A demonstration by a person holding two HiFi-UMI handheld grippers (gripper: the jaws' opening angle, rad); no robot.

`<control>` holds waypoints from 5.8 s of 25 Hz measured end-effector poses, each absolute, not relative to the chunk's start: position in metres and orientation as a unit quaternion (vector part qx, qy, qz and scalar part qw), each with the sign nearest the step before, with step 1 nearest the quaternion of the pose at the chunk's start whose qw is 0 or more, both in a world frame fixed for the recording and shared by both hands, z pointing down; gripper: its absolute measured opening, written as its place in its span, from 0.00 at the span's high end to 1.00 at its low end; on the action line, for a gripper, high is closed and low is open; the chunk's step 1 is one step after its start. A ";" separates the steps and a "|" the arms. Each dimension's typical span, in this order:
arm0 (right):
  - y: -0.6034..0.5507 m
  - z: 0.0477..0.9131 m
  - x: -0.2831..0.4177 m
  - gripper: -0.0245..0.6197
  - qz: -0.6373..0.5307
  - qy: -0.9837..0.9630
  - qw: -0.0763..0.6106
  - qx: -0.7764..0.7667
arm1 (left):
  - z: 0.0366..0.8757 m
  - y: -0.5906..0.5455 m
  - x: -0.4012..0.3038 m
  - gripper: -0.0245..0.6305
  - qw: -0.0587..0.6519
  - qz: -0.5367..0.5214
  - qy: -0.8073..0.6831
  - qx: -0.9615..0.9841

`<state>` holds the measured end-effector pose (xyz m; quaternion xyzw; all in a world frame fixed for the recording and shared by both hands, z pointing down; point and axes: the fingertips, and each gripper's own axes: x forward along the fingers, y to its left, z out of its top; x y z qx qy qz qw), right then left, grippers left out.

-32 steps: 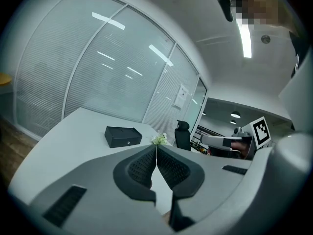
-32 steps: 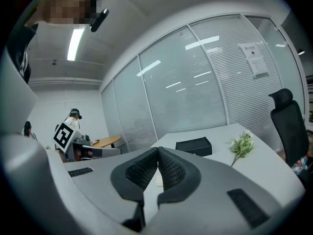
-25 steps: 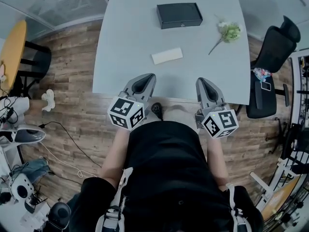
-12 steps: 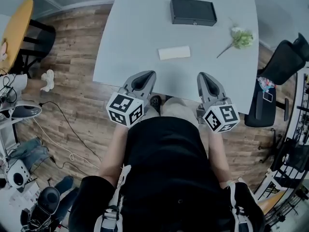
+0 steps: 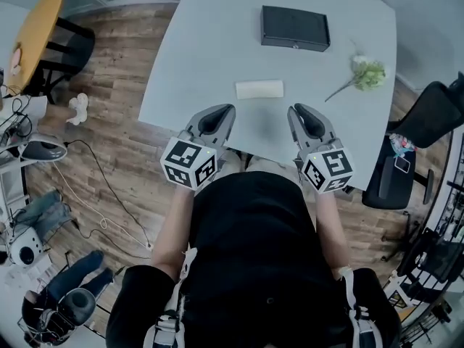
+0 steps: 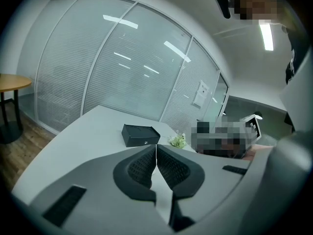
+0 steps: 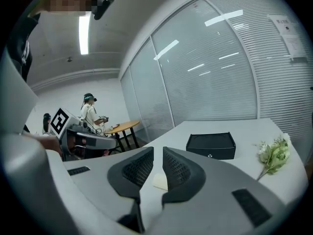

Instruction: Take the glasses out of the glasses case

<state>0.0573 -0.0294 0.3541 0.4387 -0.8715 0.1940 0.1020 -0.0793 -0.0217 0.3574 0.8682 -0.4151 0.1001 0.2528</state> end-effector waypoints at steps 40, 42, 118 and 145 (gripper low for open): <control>-0.097 0.527 0.022 0.54 -0.083 -0.857 0.457 0.225 | 0.539 -0.062 -0.069 0.93 0.328 0.237 -0.396 0.824; -0.102 0.535 0.021 0.54 -0.088 -0.852 0.469 0.216 | 0.547 -0.065 -0.068 0.93 0.332 0.244 -0.390 0.824; -0.125 0.589 0.006 0.68 -0.078 -0.832 0.546 0.063 | 0.605 -0.094 -0.071 0.93 0.402 0.271 -0.341 0.805; -0.173 0.570 0.004 0.91 -0.114 -0.834 0.523 0.137 | 0.577 -0.104 -0.059 0.93 0.364 0.281 -0.330 0.825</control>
